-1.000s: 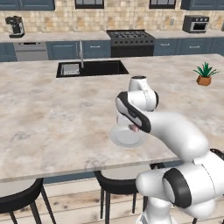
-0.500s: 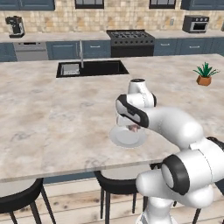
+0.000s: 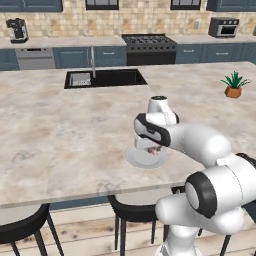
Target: Take the steak from the fridge and place it on the digital scale on the counter by the fridge. Wait a few seconds for a reading, then move it to the plate on the dining counter.
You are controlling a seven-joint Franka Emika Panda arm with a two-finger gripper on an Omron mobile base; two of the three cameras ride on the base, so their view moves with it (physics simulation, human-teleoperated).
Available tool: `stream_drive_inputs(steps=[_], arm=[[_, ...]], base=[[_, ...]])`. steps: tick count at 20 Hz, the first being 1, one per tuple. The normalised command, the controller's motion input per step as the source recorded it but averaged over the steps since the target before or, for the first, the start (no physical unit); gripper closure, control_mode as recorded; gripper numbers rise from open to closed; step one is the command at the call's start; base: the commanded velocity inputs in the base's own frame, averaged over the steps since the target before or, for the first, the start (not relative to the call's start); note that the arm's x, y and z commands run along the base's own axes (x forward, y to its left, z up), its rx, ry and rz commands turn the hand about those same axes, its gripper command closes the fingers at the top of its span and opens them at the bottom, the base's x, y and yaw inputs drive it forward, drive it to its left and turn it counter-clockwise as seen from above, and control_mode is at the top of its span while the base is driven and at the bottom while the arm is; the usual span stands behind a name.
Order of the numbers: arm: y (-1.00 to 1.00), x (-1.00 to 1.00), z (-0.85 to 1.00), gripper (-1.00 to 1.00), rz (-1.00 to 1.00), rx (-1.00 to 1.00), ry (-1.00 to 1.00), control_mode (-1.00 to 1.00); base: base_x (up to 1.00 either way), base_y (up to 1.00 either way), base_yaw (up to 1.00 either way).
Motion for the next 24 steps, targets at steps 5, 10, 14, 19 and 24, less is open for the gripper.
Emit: stream_drive_inputs(steps=[5,10,14,19,24], arm=[[0.00,0.08,-0.25,1.00,0.09,0.08,-0.15,-1.00],[-0.01,0.35,-0.05,1.00,0.03,0.01,-0.01,-1.00],[-0.01,0.28,0.00,1.00,0.00,0.00,0.02,-1.00],[0.00,0.25,-0.01,1.00,0.00,0.00,0.07,-1.00],[0.00,0.01,-0.23,1.00,0.00,0.00,0.05,-1.00]], base=[[0.00,0.00,0.00],[0.00,0.00,0.00],[0.00,0.00,0.00],[0.00,0.00,0.00],[0.00,0.00,0.00]])
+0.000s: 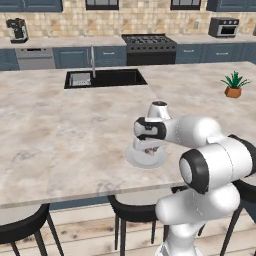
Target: Take the steak from the fridge and place it on the digital scale on the counter by the fridge. Wait a few seconds for a reading, then move it to the plate on the dining counter.
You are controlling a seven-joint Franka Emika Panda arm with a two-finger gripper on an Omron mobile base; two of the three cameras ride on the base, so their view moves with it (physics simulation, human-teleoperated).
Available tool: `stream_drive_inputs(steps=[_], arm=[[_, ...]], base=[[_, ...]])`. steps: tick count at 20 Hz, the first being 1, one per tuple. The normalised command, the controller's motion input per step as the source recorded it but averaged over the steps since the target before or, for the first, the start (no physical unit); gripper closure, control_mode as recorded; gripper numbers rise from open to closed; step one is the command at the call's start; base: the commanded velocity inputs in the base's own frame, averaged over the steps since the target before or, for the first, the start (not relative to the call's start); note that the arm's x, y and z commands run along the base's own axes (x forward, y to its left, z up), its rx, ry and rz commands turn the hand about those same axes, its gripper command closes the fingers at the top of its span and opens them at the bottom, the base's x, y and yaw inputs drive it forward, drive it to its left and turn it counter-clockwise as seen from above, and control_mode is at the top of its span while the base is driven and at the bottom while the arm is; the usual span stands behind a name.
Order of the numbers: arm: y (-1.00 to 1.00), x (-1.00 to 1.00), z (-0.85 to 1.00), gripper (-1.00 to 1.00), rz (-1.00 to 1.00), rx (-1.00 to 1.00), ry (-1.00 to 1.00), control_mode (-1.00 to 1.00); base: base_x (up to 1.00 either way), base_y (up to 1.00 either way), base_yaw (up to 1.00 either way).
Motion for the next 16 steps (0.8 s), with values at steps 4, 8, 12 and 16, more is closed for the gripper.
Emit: stream_drive_inputs(steps=[4,8,12,16], arm=[[0.00,0.00,-0.32,1.00,0.00,0.00,0.02,-1.00],[0.00,0.06,-0.28,1.00,0.00,0.00,0.00,-1.00],[0.00,0.07,-0.08,1.00,0.00,0.00,0.00,-1.00],[0.00,0.11,-0.12,1.00,0.00,0.00,0.00,-1.00]], base=[[0.00,0.00,0.00],[0.00,0.00,0.00],[0.00,0.00,0.00],[0.00,0.00,0.00]])
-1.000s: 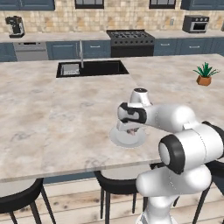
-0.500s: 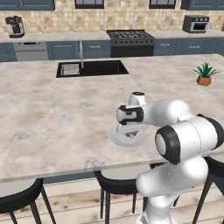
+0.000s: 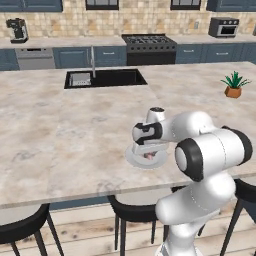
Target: Take the steak from the fridge and place it on the digital scale on the counter by the fridge. Wait a few seconds for a reading, then move it to the plate on the dining counter.
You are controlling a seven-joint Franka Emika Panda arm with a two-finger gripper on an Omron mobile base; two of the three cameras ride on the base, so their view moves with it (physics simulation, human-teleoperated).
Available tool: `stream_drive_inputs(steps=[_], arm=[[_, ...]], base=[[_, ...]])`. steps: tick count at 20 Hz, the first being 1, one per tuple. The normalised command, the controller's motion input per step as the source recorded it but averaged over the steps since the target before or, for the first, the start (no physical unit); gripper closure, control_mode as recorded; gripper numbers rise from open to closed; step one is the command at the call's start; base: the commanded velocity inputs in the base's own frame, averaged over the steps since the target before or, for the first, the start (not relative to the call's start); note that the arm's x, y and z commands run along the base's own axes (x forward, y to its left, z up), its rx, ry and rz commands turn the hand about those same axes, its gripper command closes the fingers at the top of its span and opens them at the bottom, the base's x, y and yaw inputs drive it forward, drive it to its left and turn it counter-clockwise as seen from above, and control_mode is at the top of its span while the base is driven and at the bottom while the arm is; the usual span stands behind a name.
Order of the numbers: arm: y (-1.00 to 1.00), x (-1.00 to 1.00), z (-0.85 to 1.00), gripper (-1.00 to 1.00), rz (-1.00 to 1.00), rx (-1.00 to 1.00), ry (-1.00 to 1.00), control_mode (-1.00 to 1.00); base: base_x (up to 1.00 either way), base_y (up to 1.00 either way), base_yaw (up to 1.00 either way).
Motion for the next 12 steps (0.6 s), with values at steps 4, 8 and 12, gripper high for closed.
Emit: stream_drive_inputs(steps=[4,8,12], arm=[[0.00,0.12,-0.06,1.00,0.00,0.00,0.00,-1.00],[0.00,0.00,0.00,1.00,0.00,0.00,0.03,-1.00],[0.00,0.00,0.00,-1.00,0.00,0.00,0.01,-1.00]], base=[[0.00,0.00,0.00],[0.00,0.00,0.00],[0.00,0.00,0.00]])
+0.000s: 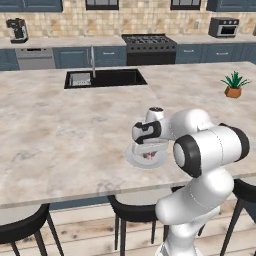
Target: Take the steak from the fridge and place it on the digital scale on the counter by the fridge. Wait a few seconds for a reading, then move it to the plate on the dining counter.
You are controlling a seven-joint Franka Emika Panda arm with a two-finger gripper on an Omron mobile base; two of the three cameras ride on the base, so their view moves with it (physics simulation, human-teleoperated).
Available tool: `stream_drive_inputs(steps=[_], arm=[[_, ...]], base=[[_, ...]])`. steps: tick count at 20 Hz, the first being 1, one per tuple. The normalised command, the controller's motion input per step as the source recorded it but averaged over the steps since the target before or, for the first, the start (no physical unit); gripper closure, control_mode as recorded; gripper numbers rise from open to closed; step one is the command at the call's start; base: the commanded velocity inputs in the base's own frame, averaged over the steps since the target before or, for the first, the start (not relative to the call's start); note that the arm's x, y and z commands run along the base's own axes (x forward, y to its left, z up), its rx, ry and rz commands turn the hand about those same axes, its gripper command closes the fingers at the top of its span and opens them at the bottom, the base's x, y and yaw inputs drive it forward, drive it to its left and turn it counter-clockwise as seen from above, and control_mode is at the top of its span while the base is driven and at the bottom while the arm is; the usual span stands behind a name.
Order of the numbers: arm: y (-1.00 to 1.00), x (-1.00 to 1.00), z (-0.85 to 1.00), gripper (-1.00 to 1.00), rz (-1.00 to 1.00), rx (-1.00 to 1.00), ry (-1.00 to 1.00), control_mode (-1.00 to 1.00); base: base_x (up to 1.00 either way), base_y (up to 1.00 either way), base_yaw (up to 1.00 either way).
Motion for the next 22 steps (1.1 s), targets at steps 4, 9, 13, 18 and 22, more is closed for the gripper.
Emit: stream_drive_inputs(steps=[4,9,13,18,22], arm=[[0.00,0.00,0.00,-1.00,0.00,0.00,0.00,-1.00],[0.00,0.00,0.00,-1.00,0.00,0.00,0.02,-1.00],[-0.03,-0.09,0.02,-1.00,0.00,0.00,0.05,-1.00],[-0.36,-0.82,0.37,-1.00,0.00,0.00,0.00,-1.00],[-0.50,-1.00,0.63,-1.00,0.00,0.01,0.00,-1.00]], base=[[0.00,0.00,0.00],[0.00,0.00,0.00],[0.00,0.00,0.00],[0.00,0.00,0.00],[0.00,0.00,0.00]])
